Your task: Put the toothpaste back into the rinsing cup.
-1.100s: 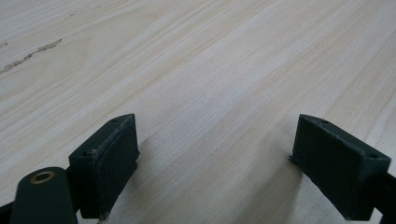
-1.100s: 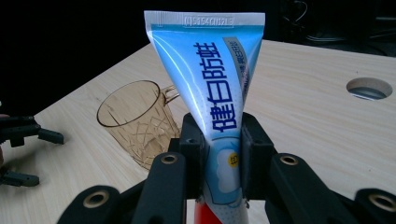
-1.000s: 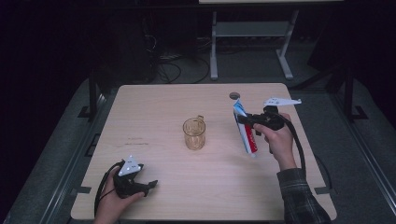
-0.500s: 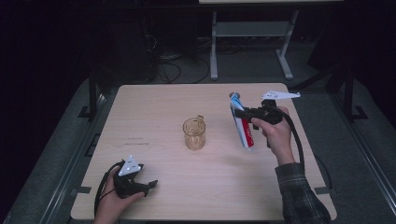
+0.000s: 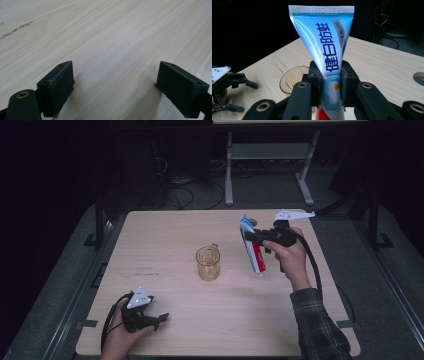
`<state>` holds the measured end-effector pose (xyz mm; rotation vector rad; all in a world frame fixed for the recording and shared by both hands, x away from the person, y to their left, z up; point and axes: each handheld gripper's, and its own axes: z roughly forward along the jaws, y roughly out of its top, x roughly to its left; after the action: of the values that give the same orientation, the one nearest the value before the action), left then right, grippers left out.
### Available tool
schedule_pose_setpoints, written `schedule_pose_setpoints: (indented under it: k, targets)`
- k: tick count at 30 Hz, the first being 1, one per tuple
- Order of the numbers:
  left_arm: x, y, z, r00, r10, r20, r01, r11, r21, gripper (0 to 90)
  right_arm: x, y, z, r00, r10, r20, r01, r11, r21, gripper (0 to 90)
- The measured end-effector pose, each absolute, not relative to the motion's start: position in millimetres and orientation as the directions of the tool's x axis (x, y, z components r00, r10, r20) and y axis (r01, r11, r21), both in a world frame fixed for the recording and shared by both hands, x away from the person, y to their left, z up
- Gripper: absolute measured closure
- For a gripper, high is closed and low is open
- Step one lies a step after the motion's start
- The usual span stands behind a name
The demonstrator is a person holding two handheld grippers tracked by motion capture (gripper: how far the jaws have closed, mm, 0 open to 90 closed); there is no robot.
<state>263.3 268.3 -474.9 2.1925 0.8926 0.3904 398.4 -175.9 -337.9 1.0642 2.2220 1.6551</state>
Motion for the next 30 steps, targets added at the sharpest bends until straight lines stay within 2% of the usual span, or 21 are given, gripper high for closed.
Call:
schedule_pose_setpoints:
  k: [30]
  targets:
    - [262.8,268.0,-474.9,0.719,0.695,0.008,0.476,-0.500,0.723,13.1,418.3,-125.5,-310.8,-0.788,0.568,0.239,0.390,0.159,0.907,73.8]
